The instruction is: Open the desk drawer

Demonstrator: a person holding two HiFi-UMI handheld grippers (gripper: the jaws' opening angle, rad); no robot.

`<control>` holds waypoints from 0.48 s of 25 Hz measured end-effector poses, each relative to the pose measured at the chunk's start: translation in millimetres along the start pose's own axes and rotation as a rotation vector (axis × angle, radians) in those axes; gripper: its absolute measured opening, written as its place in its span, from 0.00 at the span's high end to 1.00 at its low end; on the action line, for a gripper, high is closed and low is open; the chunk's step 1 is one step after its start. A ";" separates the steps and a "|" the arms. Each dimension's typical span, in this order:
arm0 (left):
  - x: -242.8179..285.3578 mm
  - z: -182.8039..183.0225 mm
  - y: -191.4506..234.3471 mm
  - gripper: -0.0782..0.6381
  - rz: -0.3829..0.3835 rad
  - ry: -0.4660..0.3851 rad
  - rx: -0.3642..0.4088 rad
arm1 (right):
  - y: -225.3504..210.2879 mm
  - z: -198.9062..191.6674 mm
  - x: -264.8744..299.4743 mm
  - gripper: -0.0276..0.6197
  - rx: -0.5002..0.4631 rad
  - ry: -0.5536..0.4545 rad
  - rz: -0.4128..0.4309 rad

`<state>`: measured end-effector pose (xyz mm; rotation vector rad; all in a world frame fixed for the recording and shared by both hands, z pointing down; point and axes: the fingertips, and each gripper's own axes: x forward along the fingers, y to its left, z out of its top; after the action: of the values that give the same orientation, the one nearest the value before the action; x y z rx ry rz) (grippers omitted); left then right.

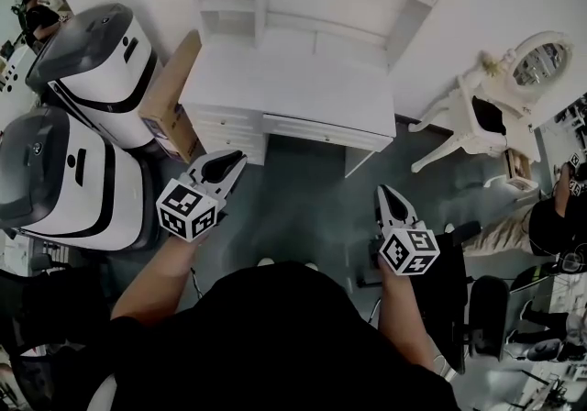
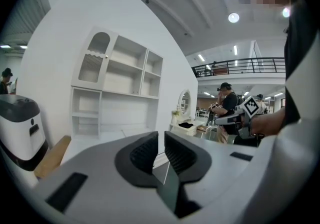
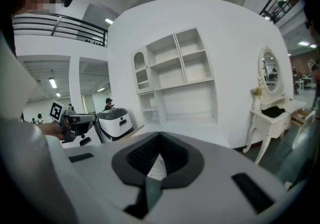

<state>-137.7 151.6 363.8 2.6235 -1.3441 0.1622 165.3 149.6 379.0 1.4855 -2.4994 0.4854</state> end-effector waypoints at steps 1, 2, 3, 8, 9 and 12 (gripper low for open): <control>0.9 0.3 2.2 0.83 -0.003 0.001 0.000 | -1.7 -0.9 2.7 0.95 0.004 0.007 -0.010; 1.8 0.2 4.6 0.83 -0.005 0.003 0.000 | -3.2 -1.4 5.5 0.95 0.010 0.013 -0.017; 2.7 -0.3 6.8 0.83 -0.006 0.005 -0.001 | -4.6 -1.6 8.1 0.95 0.016 0.017 -0.021; 11.0 -2.6 15.8 0.83 -0.004 0.014 -0.010 | -6.5 -1.5 21.6 0.95 0.030 0.021 -0.010; 13.1 -2.4 16.8 0.83 -0.003 0.014 -0.009 | -6.9 -2.4 24.7 0.95 0.029 0.024 -0.005; 21.5 -0.7 18.3 0.83 0.004 0.014 -0.010 | -14.3 -6.6 34.6 0.95 0.024 0.041 0.005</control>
<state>-140.0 124.2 370.6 2.6065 -1.3429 0.1730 161.3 117.6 399.0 1.4631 -2.4750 0.5425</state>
